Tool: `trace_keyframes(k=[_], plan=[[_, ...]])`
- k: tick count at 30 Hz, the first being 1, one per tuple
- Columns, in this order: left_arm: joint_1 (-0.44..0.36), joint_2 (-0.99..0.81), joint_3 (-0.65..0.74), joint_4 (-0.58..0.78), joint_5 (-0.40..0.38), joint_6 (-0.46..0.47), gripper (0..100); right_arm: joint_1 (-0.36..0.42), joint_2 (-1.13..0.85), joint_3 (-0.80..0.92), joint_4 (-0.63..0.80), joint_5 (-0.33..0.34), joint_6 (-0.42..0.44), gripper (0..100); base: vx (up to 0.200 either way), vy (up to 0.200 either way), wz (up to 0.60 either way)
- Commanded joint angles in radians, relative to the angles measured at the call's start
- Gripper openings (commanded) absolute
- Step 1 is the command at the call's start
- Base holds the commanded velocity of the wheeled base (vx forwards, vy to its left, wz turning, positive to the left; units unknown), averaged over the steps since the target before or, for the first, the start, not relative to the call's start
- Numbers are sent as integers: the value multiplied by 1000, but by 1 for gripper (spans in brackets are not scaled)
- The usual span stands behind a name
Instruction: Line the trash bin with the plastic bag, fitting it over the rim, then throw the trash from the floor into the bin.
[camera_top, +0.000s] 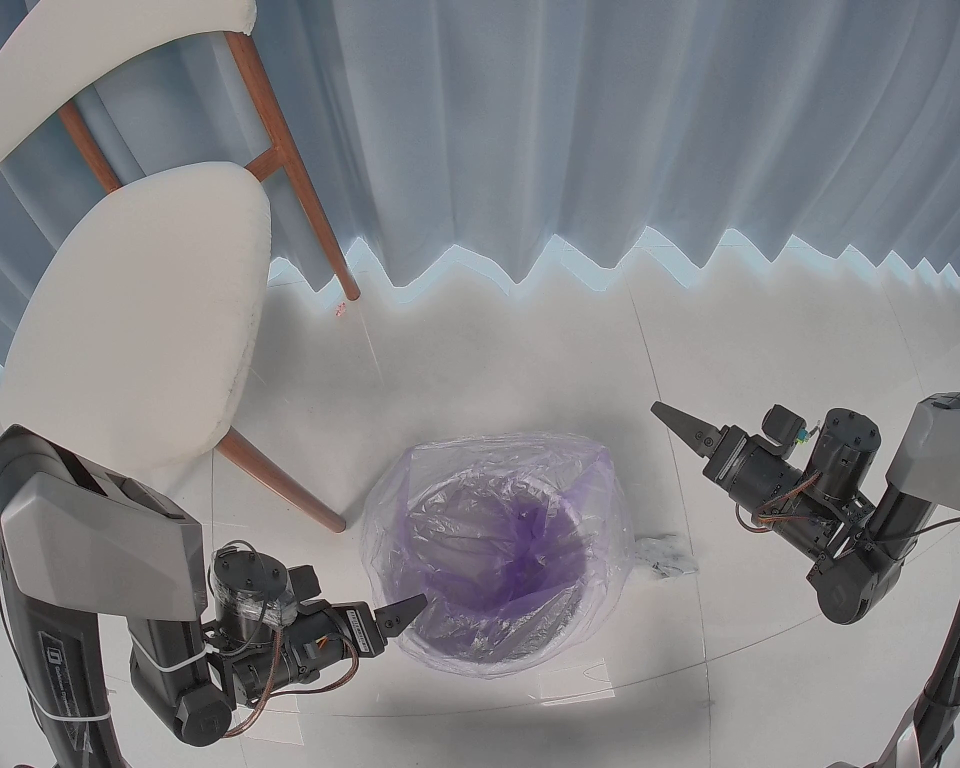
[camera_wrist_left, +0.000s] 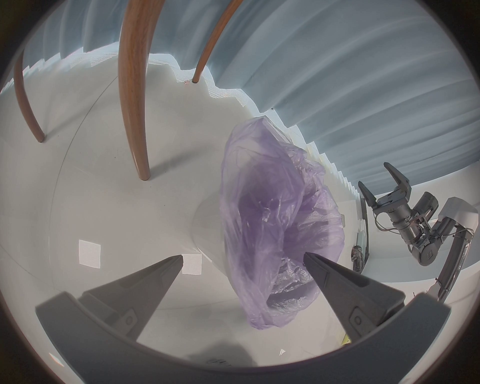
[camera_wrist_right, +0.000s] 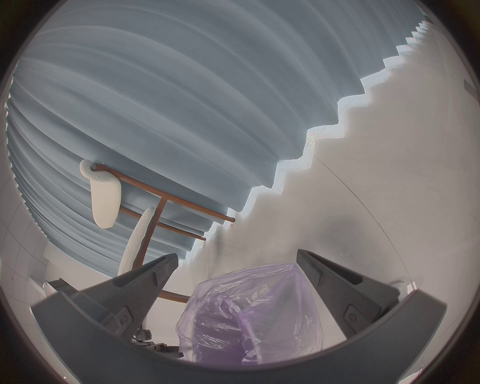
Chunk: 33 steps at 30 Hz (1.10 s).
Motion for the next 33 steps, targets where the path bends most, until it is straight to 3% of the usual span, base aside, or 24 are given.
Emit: trace_keyframes(k=[1,2,15,24,33], plan=[[-2,22,0,0,1,1,100,1,-1,0,-18,0,0,100,0,0,0],[-2,26,0,0,2,1,0,1,-1,2,-18,0,0,100,0,0,0],[7,23,0,0,7,1,0,-1,1,2,-18,0,0,100,0,0,0],[108,112,6,0,2,8,0,-2,-1,3,-18,-1,0,100,0,0,0],[157,195,-52,-1,-7,4,0,-2,2,5,-18,-1,-2,100,0,0,0]])
